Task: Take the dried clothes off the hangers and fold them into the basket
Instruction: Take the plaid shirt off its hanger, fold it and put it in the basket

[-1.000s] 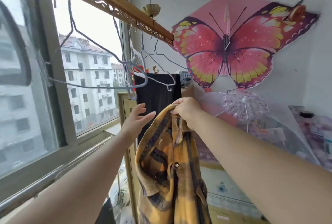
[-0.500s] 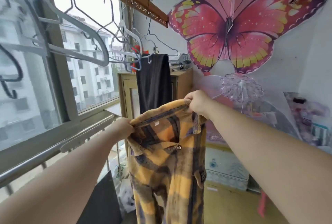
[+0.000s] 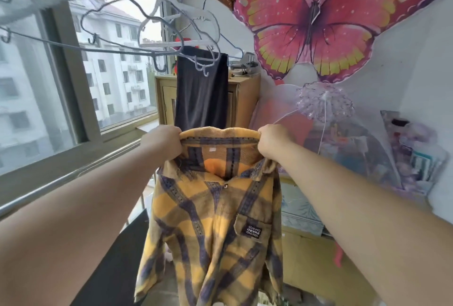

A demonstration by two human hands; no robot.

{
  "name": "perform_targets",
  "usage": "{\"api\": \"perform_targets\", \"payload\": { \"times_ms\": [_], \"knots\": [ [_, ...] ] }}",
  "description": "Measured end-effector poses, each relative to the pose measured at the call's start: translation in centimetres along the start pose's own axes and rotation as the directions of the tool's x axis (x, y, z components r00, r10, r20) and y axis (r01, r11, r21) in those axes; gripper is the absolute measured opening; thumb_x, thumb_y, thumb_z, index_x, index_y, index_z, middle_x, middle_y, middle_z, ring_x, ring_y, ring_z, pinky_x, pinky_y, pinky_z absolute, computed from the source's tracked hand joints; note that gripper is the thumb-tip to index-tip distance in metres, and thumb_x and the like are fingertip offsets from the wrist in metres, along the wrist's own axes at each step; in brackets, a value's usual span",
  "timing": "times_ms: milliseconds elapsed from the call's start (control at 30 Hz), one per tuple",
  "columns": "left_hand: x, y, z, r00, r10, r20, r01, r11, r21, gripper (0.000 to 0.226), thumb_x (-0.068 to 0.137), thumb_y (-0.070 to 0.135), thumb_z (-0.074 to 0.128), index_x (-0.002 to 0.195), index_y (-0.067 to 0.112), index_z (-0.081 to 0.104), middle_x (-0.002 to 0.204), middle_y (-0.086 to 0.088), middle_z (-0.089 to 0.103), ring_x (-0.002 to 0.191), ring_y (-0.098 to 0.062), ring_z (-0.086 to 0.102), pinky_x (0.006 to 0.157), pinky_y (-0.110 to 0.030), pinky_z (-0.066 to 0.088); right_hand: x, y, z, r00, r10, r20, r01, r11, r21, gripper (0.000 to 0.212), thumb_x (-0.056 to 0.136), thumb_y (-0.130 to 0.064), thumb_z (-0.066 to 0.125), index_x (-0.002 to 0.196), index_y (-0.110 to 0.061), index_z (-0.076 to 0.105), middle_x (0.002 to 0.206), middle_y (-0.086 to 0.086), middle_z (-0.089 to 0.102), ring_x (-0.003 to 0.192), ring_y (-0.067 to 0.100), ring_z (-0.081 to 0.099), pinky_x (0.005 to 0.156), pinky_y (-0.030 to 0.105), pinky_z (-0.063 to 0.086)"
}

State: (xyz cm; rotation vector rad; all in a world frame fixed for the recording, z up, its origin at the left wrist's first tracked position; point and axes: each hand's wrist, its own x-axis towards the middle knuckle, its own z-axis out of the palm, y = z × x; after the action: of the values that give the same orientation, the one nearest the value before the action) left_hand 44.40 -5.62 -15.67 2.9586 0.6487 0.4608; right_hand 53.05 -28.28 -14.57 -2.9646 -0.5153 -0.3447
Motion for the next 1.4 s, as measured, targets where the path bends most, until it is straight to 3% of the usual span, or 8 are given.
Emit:
{"api": "perform_targets", "payload": {
  "times_ms": [133, 400, 500, 667, 800, 967, 1133, 1400],
  "knots": [
    [-0.2, 0.5, 0.3, 0.997, -0.017, 0.076, 0.034, 0.975, -0.222, 0.03, 0.089, 0.005, 0.036, 0.093, 0.017, 0.063, 0.082, -0.003, 0.062, 0.068, -0.016, 0.056, 0.053, -0.026, 0.046, -0.1, -0.3, 0.8, 0.897, 0.269, 0.351, -0.441, 0.609, 0.659, 0.019, 0.096, -0.007, 0.039, 0.102, -0.004, 0.057, 0.077, 0.01, 0.058, 0.054, 0.02, 0.057, 0.044, 0.022, 0.042],
    [-0.9, 2.4, 0.0, 0.922, 0.062, 0.382, 0.232, 0.702, -0.674, 0.054, 0.07, 0.042, 0.073, 0.118, 0.025, 0.054, 0.11, -0.006, 0.059, 0.102, -0.024, 0.055, 0.083, -0.036, 0.048, -1.0, -1.0, 1.5, 0.802, -0.309, 0.511, -0.532, 0.021, 0.846, 0.043, 0.082, 0.008, 0.043, 0.123, 0.0, 0.052, 0.115, 0.029, 0.064, 0.095, 0.037, 0.07, 0.09, 0.042, 0.055],
    [-1.6, 3.9, 0.3, 0.866, 0.17, 0.47, 0.177, 0.776, -0.606, 0.077, 0.058, 0.053, 0.083, 0.125, 0.036, 0.048, 0.118, 0.004, 0.052, 0.111, -0.021, 0.05, 0.088, -0.036, 0.047, -1.3, -2.4, 2.1, 0.828, -0.324, 0.458, -0.395, 0.243, 0.886, 0.027, 0.09, 0.011, 0.048, 0.115, 0.009, 0.058, 0.109, 0.025, 0.066, 0.094, 0.034, 0.07, 0.091, 0.04, 0.055],
    [-2.4, 5.4, 1.9, 0.906, 0.102, 0.41, 0.11, 0.88, -0.461, 0.049, 0.064, 0.046, 0.082, 0.105, 0.026, 0.064, 0.099, 0.001, 0.065, 0.091, -0.016, 0.058, 0.078, -0.03, 0.045, -2.2, -2.1, 3.9, 0.924, -0.254, 0.287, -0.107, 0.548, 0.83, 0.009, 0.079, -0.017, 0.077, 0.083, -0.011, 0.071, 0.063, 0.001, 0.064, 0.061, 0.015, 0.059, 0.058, 0.025, 0.045],
    [-2.6, 4.7, 2.8, 0.927, 0.045, 0.372, 0.18, 0.817, -0.548, 0.035, 0.067, 0.039, 0.082, 0.095, 0.028, 0.065, 0.086, 0.005, 0.064, 0.077, -0.011, 0.057, 0.066, -0.026, 0.043, -2.8, -0.6, 5.1, 0.938, -0.238, 0.253, -0.114, 0.478, 0.871, 0.022, 0.075, -0.024, 0.08, 0.095, -0.019, 0.071, 0.081, -0.006, 0.064, 0.078, 0.012, 0.056, 0.068, 0.025, 0.042],
    [-2.4, 3.8, 3.0, 0.946, 0.011, 0.324, 0.211, 0.737, -0.642, 0.03, 0.066, 0.036, 0.083, 0.09, 0.03, 0.065, 0.088, 0.004, 0.067, 0.082, -0.015, 0.061, 0.076, -0.032, 0.048, -4.5, 0.0, 9.2, 0.871, -0.215, 0.441, -0.117, 0.782, 0.612, 0.027, 0.076, -0.015, 0.077, 0.1, -0.013, 0.065, 0.095, 0.002, 0.064, 0.092, 0.02, 0.059, 0.08, 0.033, 0.049],
    [-2.5, 2.5, 3.2, 0.939, 0.001, 0.343, 0.219, 0.768, -0.602, 0.034, 0.068, 0.045, 0.08, 0.097, 0.035, 0.064, 0.088, 0.006, 0.064, 0.086, -0.017, 0.06, 0.08, -0.032, 0.049, -3.3, 1.5, 9.8, 0.95, -0.117, 0.291, -0.16, 0.616, 0.772, 0.035, 0.085, 0.004, 0.058, 0.069, -0.019, 0.037, 0.072, 0.002, 0.038, 0.067, 0.016, 0.034, 0.062, 0.03, 0.03],
    [-1.7, -1.7, 5.3, 0.941, -0.134, 0.312, 0.313, 0.701, -0.641, 0.029, 0.077, 0.043, 0.073, 0.102, 0.029, 0.064, 0.095, -0.004, 0.064, 0.094, -0.026, 0.06, 0.081, -0.038, 0.053, -2.2, 2.3, 8.3, 0.9, -0.135, 0.415, -0.178, 0.755, 0.631, 0.007, 0.081, -0.008, 0.058, 0.087, -0.012, 0.06, 0.085, 0.007, 0.055, 0.082, 0.023, 0.05, 0.065, 0.029, 0.038]
  ]
}}
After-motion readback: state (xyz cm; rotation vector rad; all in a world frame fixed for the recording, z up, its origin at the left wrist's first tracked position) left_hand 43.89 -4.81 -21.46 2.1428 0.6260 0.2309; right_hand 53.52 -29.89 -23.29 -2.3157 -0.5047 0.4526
